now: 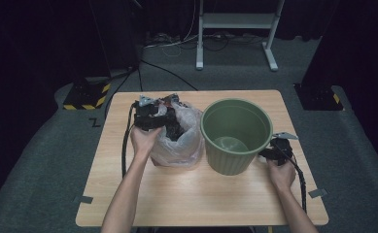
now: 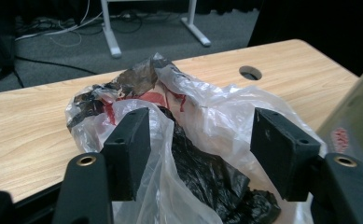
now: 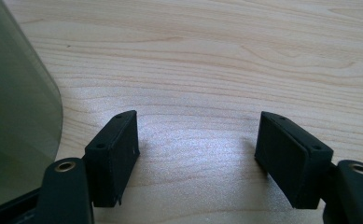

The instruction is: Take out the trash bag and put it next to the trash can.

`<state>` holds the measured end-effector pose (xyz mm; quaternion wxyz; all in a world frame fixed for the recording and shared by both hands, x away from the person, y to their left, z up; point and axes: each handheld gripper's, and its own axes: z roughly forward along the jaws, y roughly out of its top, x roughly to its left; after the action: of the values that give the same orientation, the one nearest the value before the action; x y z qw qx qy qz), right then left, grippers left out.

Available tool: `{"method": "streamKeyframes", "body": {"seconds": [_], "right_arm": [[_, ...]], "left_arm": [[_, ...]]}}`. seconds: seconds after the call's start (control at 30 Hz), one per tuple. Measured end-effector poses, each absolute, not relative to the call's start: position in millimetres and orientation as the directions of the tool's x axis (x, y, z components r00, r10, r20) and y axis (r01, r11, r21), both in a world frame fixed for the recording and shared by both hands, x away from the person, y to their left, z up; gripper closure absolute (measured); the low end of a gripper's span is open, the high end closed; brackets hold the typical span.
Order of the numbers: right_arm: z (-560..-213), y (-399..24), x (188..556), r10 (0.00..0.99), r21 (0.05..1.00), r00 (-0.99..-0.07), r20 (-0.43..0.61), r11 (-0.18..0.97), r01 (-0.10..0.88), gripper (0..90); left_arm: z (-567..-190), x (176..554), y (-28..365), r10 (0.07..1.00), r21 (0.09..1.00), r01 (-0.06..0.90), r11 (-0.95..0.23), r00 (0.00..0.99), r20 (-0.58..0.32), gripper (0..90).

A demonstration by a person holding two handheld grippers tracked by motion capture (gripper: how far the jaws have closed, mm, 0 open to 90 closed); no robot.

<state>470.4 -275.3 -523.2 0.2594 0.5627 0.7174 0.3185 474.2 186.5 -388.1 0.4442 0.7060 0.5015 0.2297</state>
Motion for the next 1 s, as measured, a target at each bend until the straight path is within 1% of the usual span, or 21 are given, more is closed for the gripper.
{"method": "streamKeyframes", "body": {"seconds": [0.27, 0.53, 0.77, 1.0], "right_arm": [[-523.2, -275.3, 470.4, 0.973, 0.749, -0.232, -0.014, 0.164, 0.642, 29.7], [-523.2, -275.3, 470.4, 0.972, 0.749, -0.233, -0.014, 0.164, 0.642, 29.7], [-523.2, -275.3, 470.4, 0.972, 0.749, -0.233, -0.014, 0.165, 0.642, 29.7], [-523.2, -275.2, 470.4, 0.972, 0.749, -0.233, -0.014, 0.165, 0.642, 29.7]], "left_arm": [[-381.7, 451.0, 199.3, 0.909, 0.878, 0.471, -0.087, 0.398, -0.123, 36.6], [-384.3, 428.5, 210.5, 0.916, 0.891, 0.447, -0.083, 0.385, -0.108, 37.5], [-391.1, 414.4, 218.9, 0.923, 0.893, 0.444, -0.07, 0.369, -0.111, 37.5], [-401.8, 403.4, 227.3, 0.924, 0.891, 0.451, -0.046, 0.357, -0.133, 38.4]]}}
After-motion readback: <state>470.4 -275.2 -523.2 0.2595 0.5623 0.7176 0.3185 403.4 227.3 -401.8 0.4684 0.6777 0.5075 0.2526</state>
